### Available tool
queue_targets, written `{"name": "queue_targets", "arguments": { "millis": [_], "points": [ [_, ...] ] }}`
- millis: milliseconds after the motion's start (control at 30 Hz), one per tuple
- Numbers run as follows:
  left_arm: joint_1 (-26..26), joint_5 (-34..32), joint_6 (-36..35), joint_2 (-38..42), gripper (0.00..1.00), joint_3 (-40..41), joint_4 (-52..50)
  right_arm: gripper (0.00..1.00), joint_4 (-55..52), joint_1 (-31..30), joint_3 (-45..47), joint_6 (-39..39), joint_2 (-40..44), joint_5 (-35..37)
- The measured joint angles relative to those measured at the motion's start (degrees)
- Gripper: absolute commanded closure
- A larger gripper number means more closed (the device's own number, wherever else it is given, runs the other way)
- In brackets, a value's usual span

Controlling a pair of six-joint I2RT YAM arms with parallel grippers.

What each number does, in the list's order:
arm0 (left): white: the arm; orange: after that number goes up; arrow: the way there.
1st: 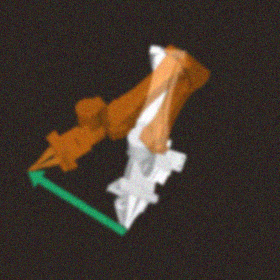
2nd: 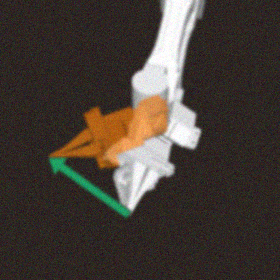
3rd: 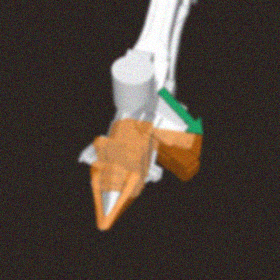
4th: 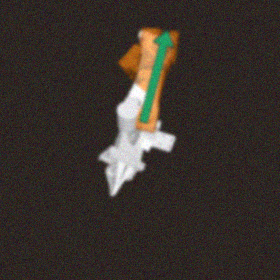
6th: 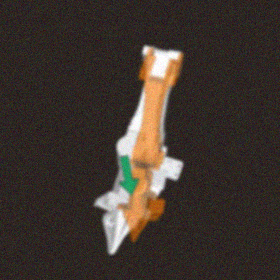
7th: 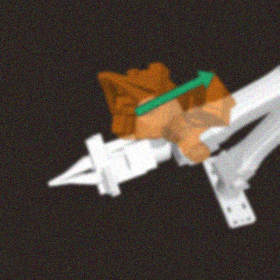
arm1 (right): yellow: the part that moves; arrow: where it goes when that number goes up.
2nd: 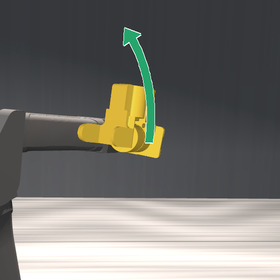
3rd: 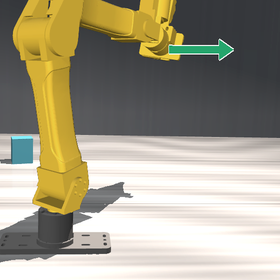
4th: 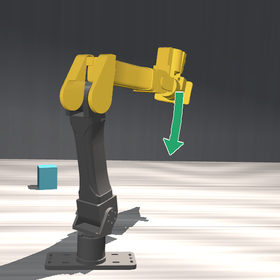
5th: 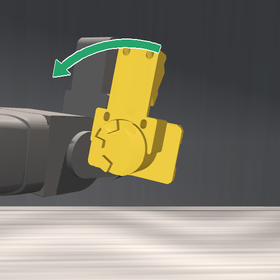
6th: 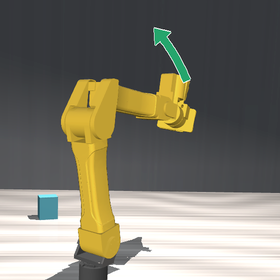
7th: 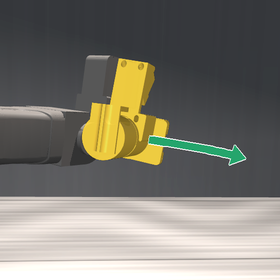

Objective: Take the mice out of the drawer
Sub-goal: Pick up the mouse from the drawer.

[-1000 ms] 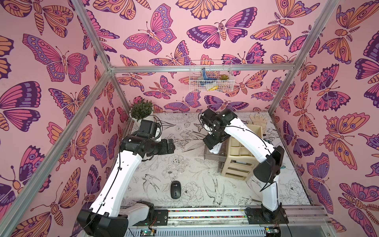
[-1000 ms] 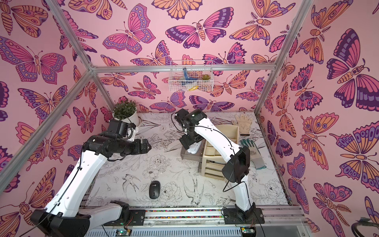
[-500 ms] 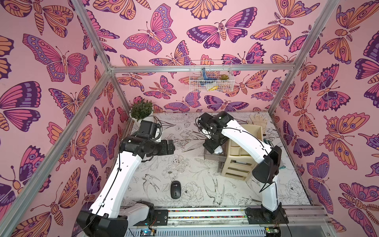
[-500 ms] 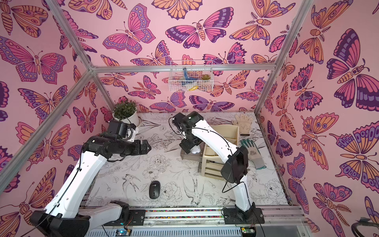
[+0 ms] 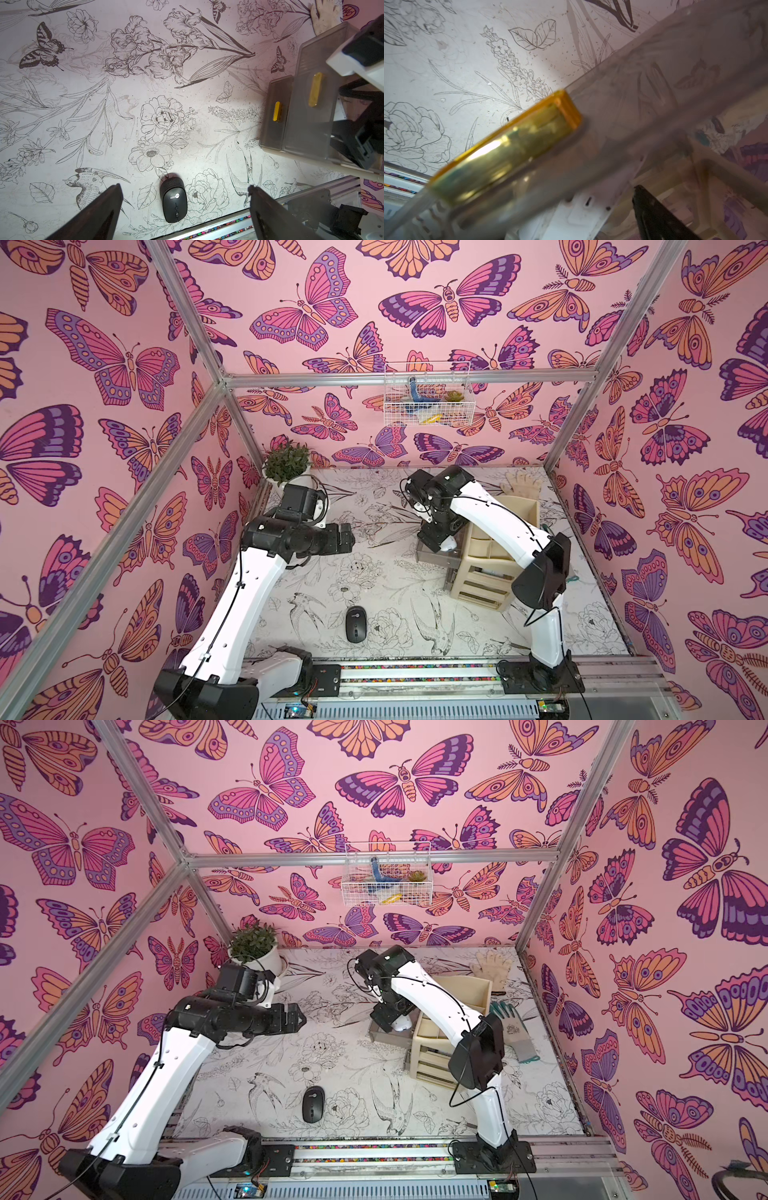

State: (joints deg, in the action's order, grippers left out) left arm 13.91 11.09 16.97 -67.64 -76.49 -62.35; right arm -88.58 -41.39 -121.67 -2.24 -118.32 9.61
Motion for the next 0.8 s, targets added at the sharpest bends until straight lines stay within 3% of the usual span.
{"name": "queue_targets", "arguments": {
  "millis": [67, 200, 533, 700, 800],
  "points": [
    [0.0, 0.0, 0.0, 0.07, 0.0, 0.0, -0.24, 0.41, -0.02, 0.79, -0.04, -0.44, -0.42, -1.07],
    [0.0, -0.02, 0.0, 0.07, 0.0, 0.0, -0.44, 0.48, -1.29, 1.25, -0.83, -0.52, -0.37, -0.57],
    [0.0, -0.04, 0.0, 0.07, 0.0, 0.0, -0.52, 0.48, -1.38, 1.29, -11.98, -0.7, 0.52, 0.85],
    [0.0, 0.46, 0.02, 0.07, 0.0, -0.15, -0.55, 0.48, 1.68, 1.29, -11.41, -0.7, 6.27, 0.13],
    [0.0, 3.93, 0.0, 0.17, 0.0, -0.81, 0.0, 0.48, 5.05, 1.33, -7.06, -0.39, 11.41, -4.59]
  ]
}}
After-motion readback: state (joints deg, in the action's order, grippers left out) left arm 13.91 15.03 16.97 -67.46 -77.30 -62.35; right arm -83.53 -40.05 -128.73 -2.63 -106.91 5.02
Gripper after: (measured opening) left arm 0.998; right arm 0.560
